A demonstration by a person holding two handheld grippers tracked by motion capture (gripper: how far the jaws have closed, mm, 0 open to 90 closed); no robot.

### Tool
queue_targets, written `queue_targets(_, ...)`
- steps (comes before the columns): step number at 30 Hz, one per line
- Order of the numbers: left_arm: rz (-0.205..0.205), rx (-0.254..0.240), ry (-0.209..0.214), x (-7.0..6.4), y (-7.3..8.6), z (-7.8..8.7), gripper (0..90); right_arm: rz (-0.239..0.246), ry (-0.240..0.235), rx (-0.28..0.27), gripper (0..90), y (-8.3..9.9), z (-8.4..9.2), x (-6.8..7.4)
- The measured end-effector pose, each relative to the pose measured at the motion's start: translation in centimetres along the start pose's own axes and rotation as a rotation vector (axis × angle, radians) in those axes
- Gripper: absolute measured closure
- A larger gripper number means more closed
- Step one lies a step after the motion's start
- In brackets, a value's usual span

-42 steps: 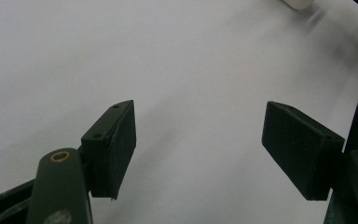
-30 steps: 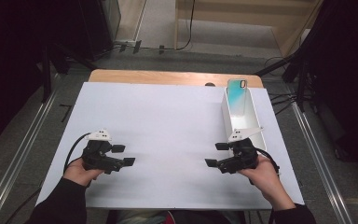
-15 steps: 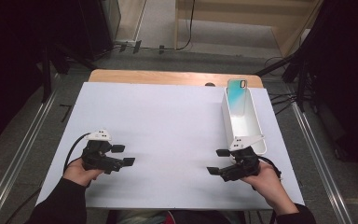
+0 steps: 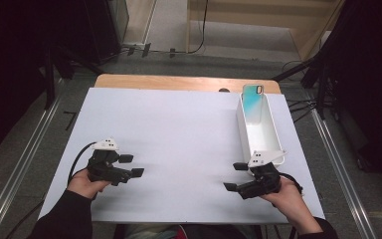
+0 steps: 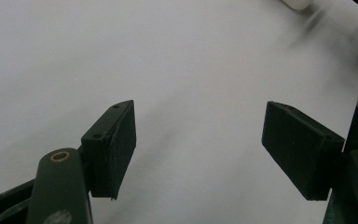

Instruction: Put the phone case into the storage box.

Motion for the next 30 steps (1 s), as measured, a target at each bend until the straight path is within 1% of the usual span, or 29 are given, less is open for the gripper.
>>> queue_targets(4, -0.001, -0.001, 0.001, 0.0, 0.0, 0.0, 25.7, -0.011, -0.002, 0.014, 20.6, 0.4, 0.1, 0.1)
queue_targets(6, -0.001, -0.001, 0.001, 0.0, 0.0, 0.0, 25.7, -0.006, -0.007, 0.022, 20.6, 0.6, 0.2, 0.1)
queue_targets(9, 0.001, -0.001, 0.0, 0.0, 0.0, 0.0, 25.7, -0.012, 0.002, 0.027, 20.6, 0.9, 0.2, 0.1)
queue_targets(11, 0.0, -0.001, 0.002, 0.0, 0.0, 0.0, 25.7, -0.007, 0.003, 0.03, 20.6, 1.0, 0.2, 0.1)
queue_targets(12, 0.001, -0.002, 0.003, 0.0, 0.0, 0.0, 25.7, -0.003, 0.002, 0.027, 20.6, 1.0, 0.2, 0.0)
queue_targets(20, 0.0, -0.001, 0.004, 0.0, 0.0, 0.0, 25.7, -0.021, -0.001, 0.017, 20.6, 1.1, 0.3, 0.0)
queue_targets(30, -0.001, -0.002, 0.004, 0.0, 0.0, 0.0, 25.7, -0.017, -0.001, 0.023, 20.6, 1.2, 0.2, 0.0)
Point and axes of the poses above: each handheld gripper's, and its own axes: z roughly backward along the jaws, y roughly out of its underside, x roughly to its left, the point moved 7 cm from there along -z, roughly forward along the jaws, and after that the axes turned 7 degrees about -x, right-handed, at the moved point
